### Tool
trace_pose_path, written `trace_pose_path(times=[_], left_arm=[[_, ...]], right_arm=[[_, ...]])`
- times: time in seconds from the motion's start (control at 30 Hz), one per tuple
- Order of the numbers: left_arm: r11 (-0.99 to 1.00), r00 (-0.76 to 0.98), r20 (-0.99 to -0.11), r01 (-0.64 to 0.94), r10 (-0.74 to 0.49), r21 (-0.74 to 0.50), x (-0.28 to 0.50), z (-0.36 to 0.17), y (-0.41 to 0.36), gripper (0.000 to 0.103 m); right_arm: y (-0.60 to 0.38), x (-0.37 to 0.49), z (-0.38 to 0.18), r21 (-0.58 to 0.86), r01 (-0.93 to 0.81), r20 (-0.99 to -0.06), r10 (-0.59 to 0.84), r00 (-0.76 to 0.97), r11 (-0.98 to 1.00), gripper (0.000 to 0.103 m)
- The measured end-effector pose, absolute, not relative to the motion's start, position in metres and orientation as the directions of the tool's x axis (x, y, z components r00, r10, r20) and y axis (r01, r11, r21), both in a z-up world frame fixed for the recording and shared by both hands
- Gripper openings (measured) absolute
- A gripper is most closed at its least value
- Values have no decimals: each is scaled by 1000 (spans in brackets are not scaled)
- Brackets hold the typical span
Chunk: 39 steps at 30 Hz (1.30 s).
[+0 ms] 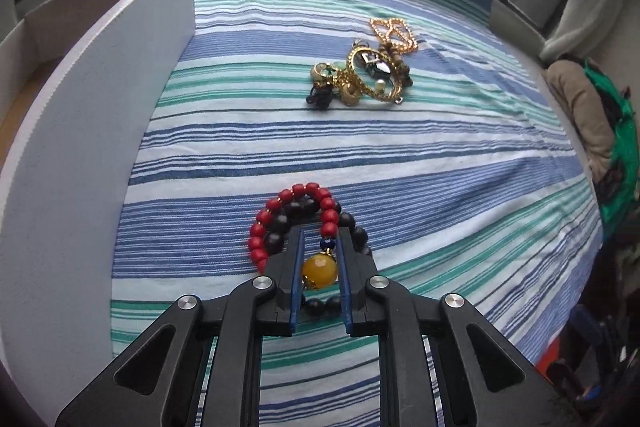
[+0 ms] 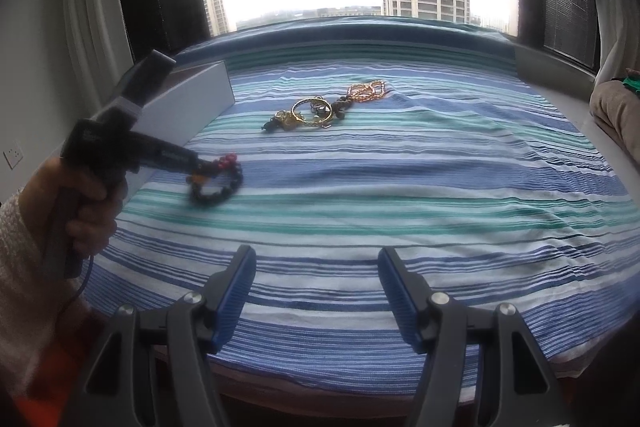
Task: Organize jewelry
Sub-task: 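Pull the black bead bracelet off with the right tool while the left tool holds the red one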
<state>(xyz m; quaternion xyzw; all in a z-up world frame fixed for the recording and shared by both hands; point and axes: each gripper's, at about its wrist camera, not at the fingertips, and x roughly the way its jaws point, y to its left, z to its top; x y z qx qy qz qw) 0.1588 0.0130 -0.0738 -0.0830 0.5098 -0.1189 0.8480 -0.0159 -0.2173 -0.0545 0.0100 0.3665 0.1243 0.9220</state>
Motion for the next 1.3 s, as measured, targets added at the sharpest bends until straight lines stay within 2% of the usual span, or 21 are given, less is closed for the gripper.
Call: trace_pose_path(times=[0.13,0.3,0.5,0.7,0.83,0.9,1.03,1.17,1.23,1.27,1.3], left_arm=[[900,492,-772,58,-403,-433,150,-48,37,14],[836,534,-699,28,-476,-548,134,-25,58,14],[835,575,-683,0,-450,-550,116,-8,77,14],[839,607,-683,-47,-407,-542,102,-4,99,14],[831,616,-681,-74,-396,-551,94,-6,110,14],[832,621,-681,-82,-388,-549,91,-5,114,14],[846,639,-682,-88,-357,-526,80,4,120,14],[847,651,-674,-87,-349,-524,69,9,127,14],[846,657,-669,-89,-347,-526,63,12,133,14],[843,659,-666,-90,-348,-530,61,15,136,14],[841,663,-662,-89,-350,-534,59,18,138,14]], right_arm=[[-215,-14,-54,111,-222,-679,237,695,969,65],[-209,-13,-56,118,-232,-689,248,681,965,64],[-200,-7,-59,159,-268,-706,299,642,950,65],[-204,45,-42,242,-293,-717,373,589,925,65],[-170,92,-43,373,-382,-734,520,437,846,63],[-138,109,-51,399,-434,-753,559,346,807,51],[-73,120,-76,296,-522,-822,492,286,800,50],[-34,120,-106,108,-552,-887,331,322,827,49],[-25,112,-107,19,-578,-884,284,372,816,27],[-26,111,-106,-8,-587,-881,271,387,810,12],[-27,110,-104,4,-587,-883,279,378,810,12]])
